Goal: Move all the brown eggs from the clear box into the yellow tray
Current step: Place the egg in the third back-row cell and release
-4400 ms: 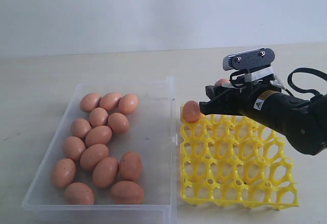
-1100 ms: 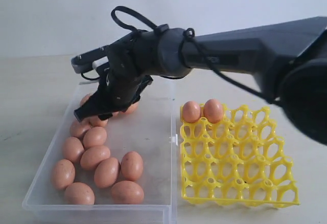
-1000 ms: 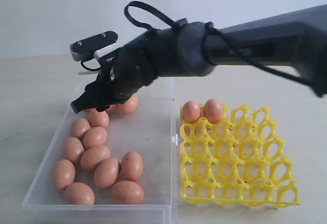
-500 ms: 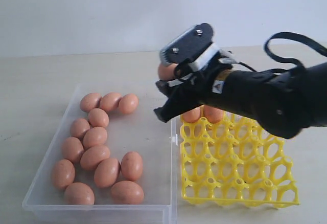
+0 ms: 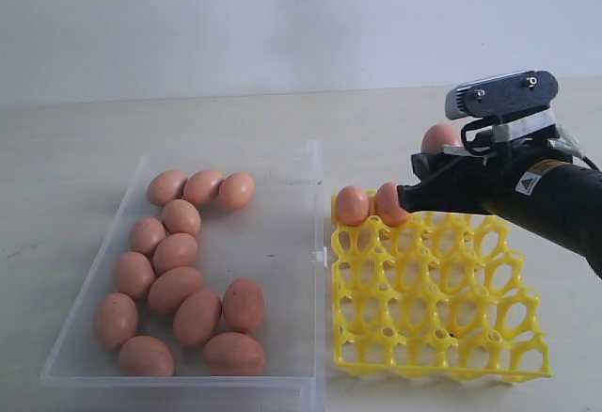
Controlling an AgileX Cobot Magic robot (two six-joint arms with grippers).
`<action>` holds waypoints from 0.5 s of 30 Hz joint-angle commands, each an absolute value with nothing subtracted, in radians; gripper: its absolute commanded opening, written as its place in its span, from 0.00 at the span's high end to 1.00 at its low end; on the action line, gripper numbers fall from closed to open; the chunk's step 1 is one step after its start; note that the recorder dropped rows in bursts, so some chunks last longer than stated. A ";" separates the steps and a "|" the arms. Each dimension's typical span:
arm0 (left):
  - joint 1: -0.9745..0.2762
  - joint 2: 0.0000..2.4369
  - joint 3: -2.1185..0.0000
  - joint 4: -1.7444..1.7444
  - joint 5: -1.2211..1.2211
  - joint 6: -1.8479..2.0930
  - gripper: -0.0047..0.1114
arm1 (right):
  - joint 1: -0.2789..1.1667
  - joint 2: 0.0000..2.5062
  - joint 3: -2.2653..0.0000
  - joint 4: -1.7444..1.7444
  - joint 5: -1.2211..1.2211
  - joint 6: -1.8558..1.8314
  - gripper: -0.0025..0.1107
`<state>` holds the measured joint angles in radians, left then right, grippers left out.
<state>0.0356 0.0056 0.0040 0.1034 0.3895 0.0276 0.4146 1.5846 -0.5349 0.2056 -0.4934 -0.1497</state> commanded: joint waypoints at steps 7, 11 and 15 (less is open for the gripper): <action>0.030 0.000 0.000 0.101 0.380 0.023 0.96 | 0.376 1.712 -0.537 0.192 -0.555 -0.078 0.98; 0.030 0.000 0.000 0.101 0.380 0.023 0.96 | 0.376 1.776 -0.546 0.173 -0.577 -0.074 0.98; 0.030 0.000 0.000 0.101 0.380 0.023 0.96 | 0.376 1.818 -0.547 0.168 -0.626 -0.074 0.90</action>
<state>0.0356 0.0056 0.0040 0.1034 0.3895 0.0276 0.3809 1.8049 -0.5383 0.1847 -0.5868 -0.0745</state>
